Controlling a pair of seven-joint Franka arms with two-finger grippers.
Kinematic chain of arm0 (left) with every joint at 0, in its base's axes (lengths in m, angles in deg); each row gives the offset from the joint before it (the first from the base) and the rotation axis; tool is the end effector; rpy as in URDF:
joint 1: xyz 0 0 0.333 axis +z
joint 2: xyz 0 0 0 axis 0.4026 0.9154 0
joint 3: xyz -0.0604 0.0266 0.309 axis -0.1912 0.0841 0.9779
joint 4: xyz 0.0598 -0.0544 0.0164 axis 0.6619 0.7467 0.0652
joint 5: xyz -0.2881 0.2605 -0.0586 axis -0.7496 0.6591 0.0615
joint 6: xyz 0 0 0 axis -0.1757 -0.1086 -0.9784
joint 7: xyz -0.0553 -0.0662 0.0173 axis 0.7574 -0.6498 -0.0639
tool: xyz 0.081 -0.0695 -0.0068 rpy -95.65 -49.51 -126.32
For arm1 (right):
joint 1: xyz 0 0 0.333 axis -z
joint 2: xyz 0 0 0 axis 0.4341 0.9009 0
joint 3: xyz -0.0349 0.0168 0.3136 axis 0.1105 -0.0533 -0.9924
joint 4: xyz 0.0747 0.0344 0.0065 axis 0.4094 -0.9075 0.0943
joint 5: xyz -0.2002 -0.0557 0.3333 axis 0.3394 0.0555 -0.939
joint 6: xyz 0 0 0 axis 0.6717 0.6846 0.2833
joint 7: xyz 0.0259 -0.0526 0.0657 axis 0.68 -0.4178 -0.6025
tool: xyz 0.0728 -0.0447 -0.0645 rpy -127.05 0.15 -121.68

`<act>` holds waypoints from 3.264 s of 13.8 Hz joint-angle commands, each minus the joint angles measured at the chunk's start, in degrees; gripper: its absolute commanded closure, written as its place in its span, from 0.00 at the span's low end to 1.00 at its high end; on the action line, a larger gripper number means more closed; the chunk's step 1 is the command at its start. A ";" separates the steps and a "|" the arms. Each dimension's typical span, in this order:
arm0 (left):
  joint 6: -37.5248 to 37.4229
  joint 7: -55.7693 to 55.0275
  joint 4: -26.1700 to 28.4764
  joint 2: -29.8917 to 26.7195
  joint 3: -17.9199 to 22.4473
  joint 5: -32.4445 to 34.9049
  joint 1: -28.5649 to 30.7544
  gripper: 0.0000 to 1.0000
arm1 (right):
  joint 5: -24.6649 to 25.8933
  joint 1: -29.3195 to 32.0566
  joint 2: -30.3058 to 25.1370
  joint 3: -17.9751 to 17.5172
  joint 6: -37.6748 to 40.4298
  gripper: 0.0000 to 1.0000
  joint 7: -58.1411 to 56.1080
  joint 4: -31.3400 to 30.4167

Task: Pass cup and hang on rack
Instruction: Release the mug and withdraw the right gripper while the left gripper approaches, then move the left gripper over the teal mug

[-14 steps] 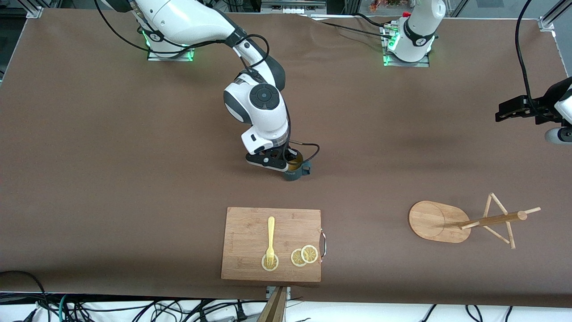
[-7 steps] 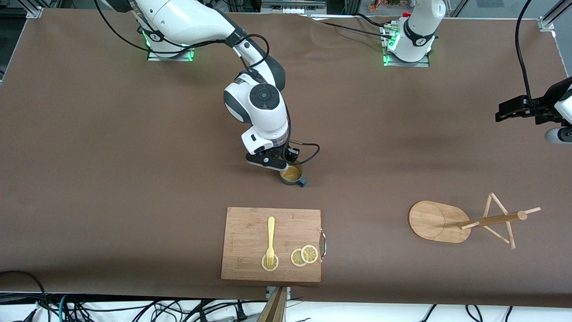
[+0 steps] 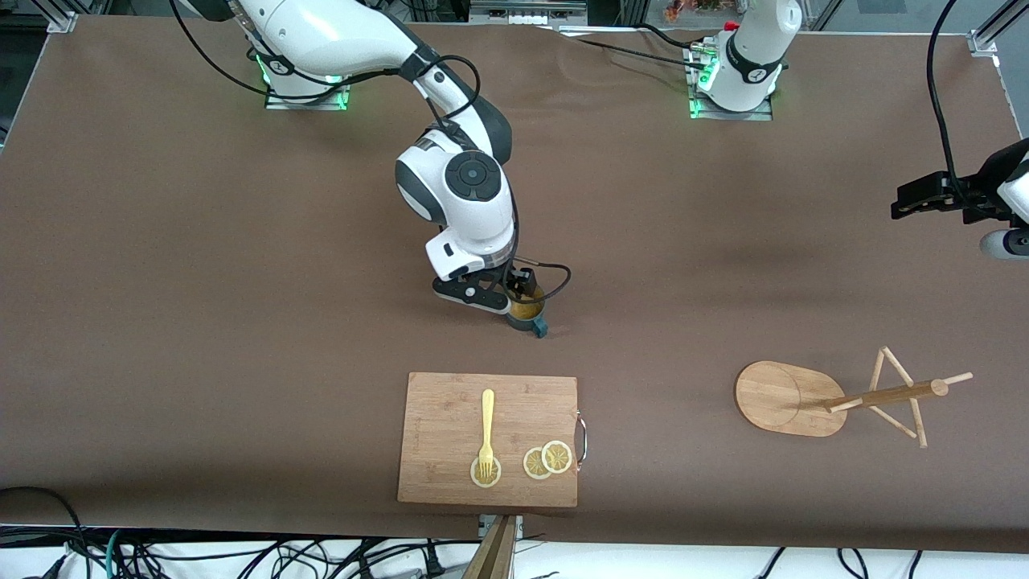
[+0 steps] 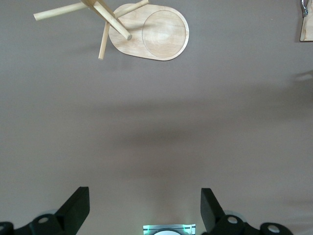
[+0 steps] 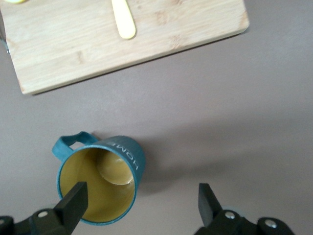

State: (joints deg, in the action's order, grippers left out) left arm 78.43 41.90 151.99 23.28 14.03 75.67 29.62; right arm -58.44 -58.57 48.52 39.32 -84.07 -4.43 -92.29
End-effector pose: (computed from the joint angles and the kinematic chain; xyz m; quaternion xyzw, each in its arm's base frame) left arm 0.5901 0.0242 0.6004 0.9957 -0.0155 -0.0912 0.0043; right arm 0.5652 0.4841 0.3088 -0.9865 0.1528 -0.0557 0.0173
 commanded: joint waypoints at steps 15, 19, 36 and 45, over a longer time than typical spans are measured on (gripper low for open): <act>0.06 9.29 -1.85 8.53 -0.14 -4.42 -1.75 0.00 | -0.18 23.76 -16.41 0.01 32.97 0.00 -53.23 4.37; 4.62 24.66 -1.85 12.84 -0.14 -7.58 -1.84 0.00 | -4.03 33.52 -20.46 1.05 39.11 0.00 -70.38 4.19; 37.92 80.11 4.30 27.17 -12.27 -24.88 -3.51 0.00 | -12.13 34.86 -38.30 16.18 36.68 0.00 -75.78 -15.57; 48.31 99.66 4.65 32.45 -12.44 -27.27 -10.62 0.00 | -11.17 36.09 -39.72 11.61 32.53 0.00 -67.96 -13.05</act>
State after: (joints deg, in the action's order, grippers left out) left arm 125.85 136.92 156.52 55.21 1.51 49.99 19.39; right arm -69.91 -23.20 8.93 51.23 -51.58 -72.46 -107.03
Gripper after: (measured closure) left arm 0.000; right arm 0.000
